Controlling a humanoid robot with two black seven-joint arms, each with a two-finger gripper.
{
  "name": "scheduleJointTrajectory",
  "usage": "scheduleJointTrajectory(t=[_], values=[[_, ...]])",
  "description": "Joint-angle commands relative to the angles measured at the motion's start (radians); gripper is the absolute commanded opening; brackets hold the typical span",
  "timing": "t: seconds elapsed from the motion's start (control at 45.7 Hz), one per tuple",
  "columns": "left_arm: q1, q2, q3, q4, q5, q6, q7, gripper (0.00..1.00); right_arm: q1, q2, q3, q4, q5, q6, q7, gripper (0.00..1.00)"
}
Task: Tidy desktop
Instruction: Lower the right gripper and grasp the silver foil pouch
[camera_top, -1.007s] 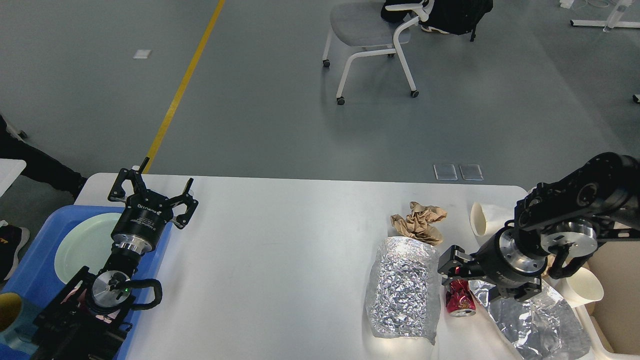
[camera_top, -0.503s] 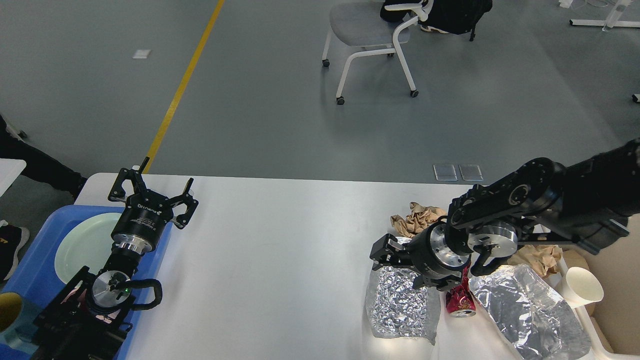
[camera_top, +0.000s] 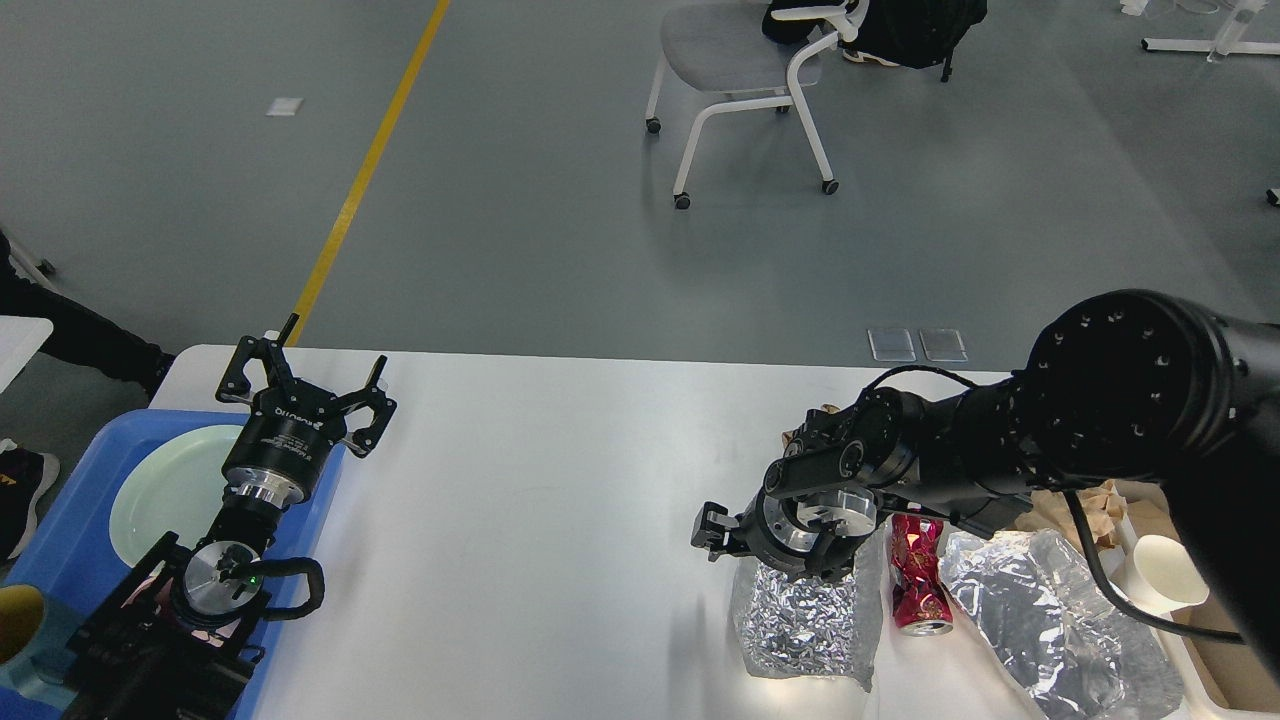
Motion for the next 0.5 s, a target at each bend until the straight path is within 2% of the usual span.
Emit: scheduleJointTrajectory(t=[0.0, 0.175, 0.438, 0.482], values=[[0.0, 0.0, 0.0, 0.0, 0.0, 0.0, 0.0, 0.96, -0.036, 0.003, 0.008, -0.033, -0.004, 0.0, 0.0, 0.87], [0.0, 0.0, 0.0, 0.0, 0.0, 0.0, 0.0, 0.96, -0.045, 0.018, 0.014, -0.051, -0.007, -0.003, 0.0, 0.86], [0.0, 0.0, 0.0, 0.0, 0.0, 0.0, 0.0, 0.96, -0.156, 0.036, 0.018, -0.147, -0.059, -0.005, 0.001, 0.86], [0.0, 0.0, 0.0, 0.0, 0.0, 0.0, 0.0, 0.96, -0.154, 0.033, 0.03, -0.147, -0.059, -0.006, 0.003, 0.82]])
